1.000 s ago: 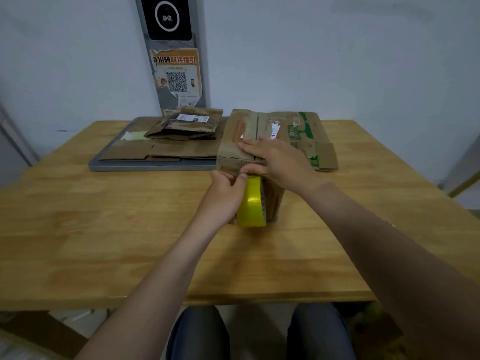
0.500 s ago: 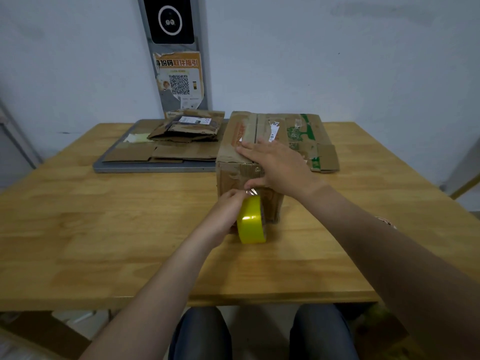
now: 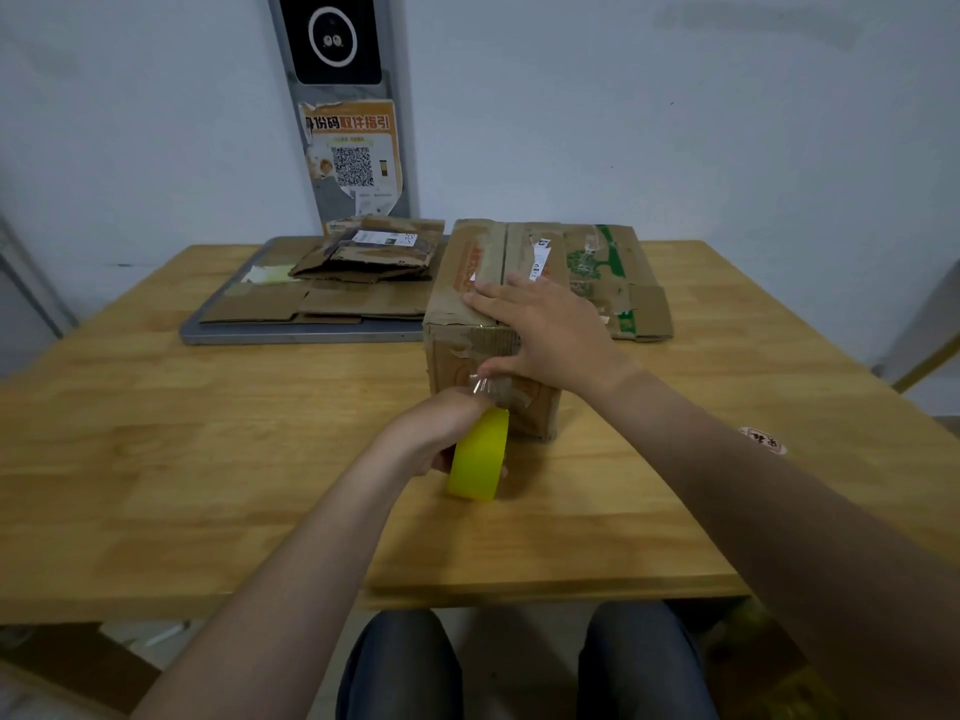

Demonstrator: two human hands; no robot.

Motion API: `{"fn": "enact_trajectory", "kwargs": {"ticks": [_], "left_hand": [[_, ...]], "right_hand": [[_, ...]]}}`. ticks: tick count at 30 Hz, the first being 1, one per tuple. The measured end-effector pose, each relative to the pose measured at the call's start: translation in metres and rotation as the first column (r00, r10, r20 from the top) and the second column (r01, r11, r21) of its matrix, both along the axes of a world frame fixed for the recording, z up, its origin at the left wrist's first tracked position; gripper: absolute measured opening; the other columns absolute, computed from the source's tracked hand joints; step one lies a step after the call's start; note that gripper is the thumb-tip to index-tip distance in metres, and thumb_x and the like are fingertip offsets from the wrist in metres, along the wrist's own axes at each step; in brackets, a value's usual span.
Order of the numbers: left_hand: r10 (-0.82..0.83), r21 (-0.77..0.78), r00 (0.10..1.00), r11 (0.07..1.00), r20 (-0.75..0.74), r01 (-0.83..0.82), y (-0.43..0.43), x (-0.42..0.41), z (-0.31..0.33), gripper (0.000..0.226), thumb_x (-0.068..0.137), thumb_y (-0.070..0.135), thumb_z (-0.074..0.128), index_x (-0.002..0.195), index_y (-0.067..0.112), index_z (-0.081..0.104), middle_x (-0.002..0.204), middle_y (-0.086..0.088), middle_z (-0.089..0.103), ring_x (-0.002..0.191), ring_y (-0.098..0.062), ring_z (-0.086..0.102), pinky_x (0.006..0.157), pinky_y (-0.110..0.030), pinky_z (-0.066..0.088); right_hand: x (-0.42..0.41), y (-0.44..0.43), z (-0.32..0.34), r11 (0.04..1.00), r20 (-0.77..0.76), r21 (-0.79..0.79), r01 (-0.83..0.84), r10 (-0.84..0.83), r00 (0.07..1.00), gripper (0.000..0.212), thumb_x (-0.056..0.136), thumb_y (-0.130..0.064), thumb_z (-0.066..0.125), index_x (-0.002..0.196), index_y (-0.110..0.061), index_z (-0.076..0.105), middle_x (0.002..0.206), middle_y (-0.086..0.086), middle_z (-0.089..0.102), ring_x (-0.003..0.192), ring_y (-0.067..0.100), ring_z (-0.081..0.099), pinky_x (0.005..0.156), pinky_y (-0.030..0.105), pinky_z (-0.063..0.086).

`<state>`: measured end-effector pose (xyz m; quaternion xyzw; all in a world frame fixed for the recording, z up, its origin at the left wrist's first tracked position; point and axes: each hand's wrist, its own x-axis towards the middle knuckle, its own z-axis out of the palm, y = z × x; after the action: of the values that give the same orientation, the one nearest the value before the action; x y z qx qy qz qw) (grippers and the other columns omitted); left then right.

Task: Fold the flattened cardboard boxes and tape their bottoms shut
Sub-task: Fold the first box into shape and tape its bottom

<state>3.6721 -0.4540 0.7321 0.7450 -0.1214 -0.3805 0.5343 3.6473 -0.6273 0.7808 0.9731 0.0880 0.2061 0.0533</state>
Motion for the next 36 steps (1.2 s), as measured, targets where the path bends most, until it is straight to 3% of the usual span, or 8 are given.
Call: {"fn": "enact_trajectory", "kwargs": {"ticks": [9, 14, 19, 22, 25, 28, 31, 36], "left_hand": [[0.128, -0.264, 0.99, 0.954, -0.067, -0.141, -0.005, -0.013, -0.014, 0.028, 0.108, 0.033, 0.047, 0.117, 0.015, 0.065, 0.092, -0.019, 0.078, 0.075, -0.033, 0.076, 0.066, -0.038, 0.061], [0.149, -0.21, 0.988, 0.965, -0.047, -0.156, -0.007, -0.021, -0.004, 0.028, 0.11, 0.033, 0.045, 0.126, 0.015, 0.06, 0.095, -0.017, 0.079, 0.077, -0.03, 0.078, 0.055, -0.032, 0.059], [0.215, -0.185, 0.976, 0.959, -0.028, -0.217, -0.012, -0.026, -0.004, 0.028, 0.109, 0.032, 0.047, 0.127, 0.015, 0.059, 0.092, -0.015, 0.08, 0.074, -0.027, 0.078, 0.056, -0.031, 0.059], [0.25, -0.158, 0.968, 0.956, -0.007, -0.248, -0.015, -0.029, -0.004, 0.028, 0.109, 0.033, 0.046, 0.125, 0.018, 0.063, 0.092, -0.011, 0.08, 0.075, -0.021, 0.078, 0.057, -0.03, 0.058], [0.28, -0.161, 0.96, 0.947, -0.006, -0.277, -0.019, -0.034, -0.004, 0.026, 0.109, 0.032, 0.046, 0.124, 0.019, 0.063, 0.091, -0.01, 0.081, 0.072, -0.018, 0.077, 0.055, -0.03, 0.057], [0.306, -0.171, 0.952, 0.938, -0.002, -0.302, -0.021, -0.038, -0.005, 0.023, 0.108, 0.031, 0.048, 0.124, 0.02, 0.06, 0.089, -0.01, 0.081, 0.073, -0.019, 0.076, 0.06, -0.032, 0.058], [0.325, -0.181, 0.946, 0.93, 0.005, -0.319, -0.021, -0.04, -0.006, 0.021, 0.108, 0.031, 0.048, 0.122, 0.021, 0.059, 0.089, -0.01, 0.081, 0.076, -0.02, 0.077, 0.061, -0.032, 0.058], [0.324, -0.177, 0.946, 0.933, 0.029, -0.314, -0.021, -0.041, -0.006, 0.02, 0.107, 0.032, 0.049, 0.12, 0.022, 0.06, 0.092, -0.01, 0.081, 0.078, -0.021, 0.078, 0.062, -0.035, 0.06]], "right_hand": [[0.002, -0.003, 0.001, 0.999, -0.045, -0.039, 0.01, -0.012, 0.999, 0.101, 0.076, -0.069, 0.073, 0.159, -0.034, 0.028, 0.165, -0.008, 0.031, 0.152, 0.026, 0.029, 0.121, 0.043, 0.024], [-0.022, -0.007, 0.01, 0.963, 0.094, 0.256, -0.081, 0.059, 0.994, 0.064, 0.098, -0.058, 0.054, 0.152, -0.023, 0.047, 0.157, 0.0, 0.046, 0.149, 0.025, 0.034, 0.123, 0.046, 0.026], [-0.069, -0.035, -0.005, 0.891, 0.228, 0.452, 0.026, -0.143, 0.963, 0.039, 0.106, -0.023, 0.045, 0.143, -0.018, 0.057, 0.149, -0.001, 0.055, 0.145, 0.022, 0.039, 0.119, 0.04, 0.032], [-0.102, -0.068, -0.024, 0.82, 0.047, 0.459, 0.341, -0.406, 0.913, 0.041, 0.1, -0.012, 0.044, 0.136, -0.019, 0.063, 0.139, 0.003, 0.061, 0.131, 0.029, 0.049, 0.099, 0.045, 0.05], [-0.127, -0.096, -0.042, 0.638, -0.331, 0.268, 0.722, -0.643, 0.691, 0.029, 0.097, -0.013, 0.043, 0.117, -0.015, 0.063, 0.132, 0.008, 0.056, 0.122, 0.038, 0.048, 0.091, 0.051, 0.049], [-0.148, -0.121, -0.06, 0.542, -0.519, 0.095, 0.835, -0.689, 0.506, 0.02, 0.101, -0.019, 0.039, 0.11, -0.014, 0.056, 0.125, 0.013, 0.053, 0.117, 0.041, 0.05, 0.094, 0.05, 0.048], [-0.159, -0.132, -0.077, 0.605, -0.507, 0.089, 0.792, -0.657, 0.559, 0.015, 0.101, -0.013, 0.043, 0.107, -0.01, 0.056, 0.101, 0.009, 0.055, 0.099, 0.036, 0.056, 0.078, 0.042, 0.046], [-0.153, -0.124, -0.086, 0.714, -0.372, 0.228, 0.662, -0.565, 0.737, 0.015, 0.102, -0.011, 0.054, 0.105, -0.008, 0.068, 0.11, 0.014, 0.058, 0.096, 0.037, 0.062, 0.082, 0.04, 0.051]]}}
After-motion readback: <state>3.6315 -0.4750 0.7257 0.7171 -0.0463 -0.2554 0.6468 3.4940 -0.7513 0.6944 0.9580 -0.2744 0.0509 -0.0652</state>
